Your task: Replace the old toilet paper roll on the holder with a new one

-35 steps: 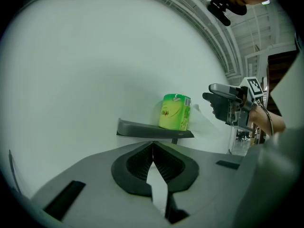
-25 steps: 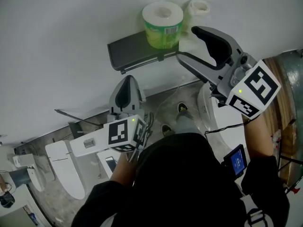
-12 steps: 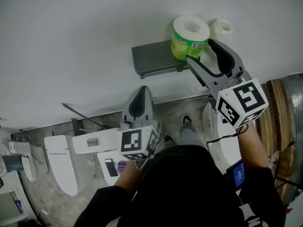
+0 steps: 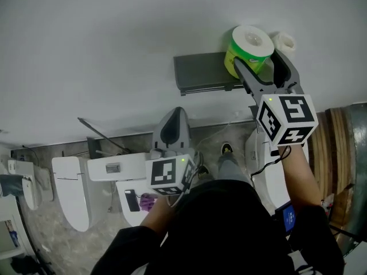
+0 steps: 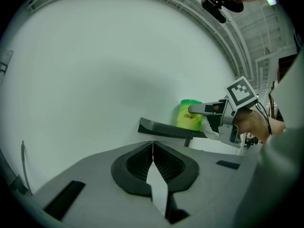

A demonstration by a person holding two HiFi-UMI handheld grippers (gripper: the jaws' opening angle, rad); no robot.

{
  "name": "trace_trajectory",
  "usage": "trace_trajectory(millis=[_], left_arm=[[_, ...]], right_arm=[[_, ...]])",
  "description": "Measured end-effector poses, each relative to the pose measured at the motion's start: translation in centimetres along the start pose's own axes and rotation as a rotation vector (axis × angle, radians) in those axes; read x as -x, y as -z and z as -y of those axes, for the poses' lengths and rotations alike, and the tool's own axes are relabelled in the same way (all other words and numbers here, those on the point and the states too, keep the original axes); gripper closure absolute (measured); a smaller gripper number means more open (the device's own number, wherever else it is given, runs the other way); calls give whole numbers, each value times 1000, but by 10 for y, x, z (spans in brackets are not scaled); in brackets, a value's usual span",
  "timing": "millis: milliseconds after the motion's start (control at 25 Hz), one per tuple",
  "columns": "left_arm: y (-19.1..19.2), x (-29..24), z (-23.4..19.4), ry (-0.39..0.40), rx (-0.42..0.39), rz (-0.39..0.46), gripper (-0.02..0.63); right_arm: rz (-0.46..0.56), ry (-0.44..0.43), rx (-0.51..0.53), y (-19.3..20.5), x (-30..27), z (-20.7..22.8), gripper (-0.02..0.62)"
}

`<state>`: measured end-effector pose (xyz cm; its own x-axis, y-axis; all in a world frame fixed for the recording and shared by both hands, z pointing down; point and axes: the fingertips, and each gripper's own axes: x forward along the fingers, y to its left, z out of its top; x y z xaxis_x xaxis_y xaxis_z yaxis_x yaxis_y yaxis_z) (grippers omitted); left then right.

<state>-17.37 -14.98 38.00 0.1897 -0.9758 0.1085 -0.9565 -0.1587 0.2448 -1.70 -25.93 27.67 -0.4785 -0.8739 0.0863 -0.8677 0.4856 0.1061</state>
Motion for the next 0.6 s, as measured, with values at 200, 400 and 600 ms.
trace_trajectory(millis=[200, 400, 600], left_arm=[[2, -2, -1, -4, 0, -5, 583], [1, -2, 1, -12, -7, -5, 583], [-4, 1, 5, -18, -17, -5, 583]], right_arm=[[19, 21, 4, 0, -6, -2, 229], [19, -30, 33, -4, -12, -22, 224], [29, -4, 33, -8, -12, -19, 217]])
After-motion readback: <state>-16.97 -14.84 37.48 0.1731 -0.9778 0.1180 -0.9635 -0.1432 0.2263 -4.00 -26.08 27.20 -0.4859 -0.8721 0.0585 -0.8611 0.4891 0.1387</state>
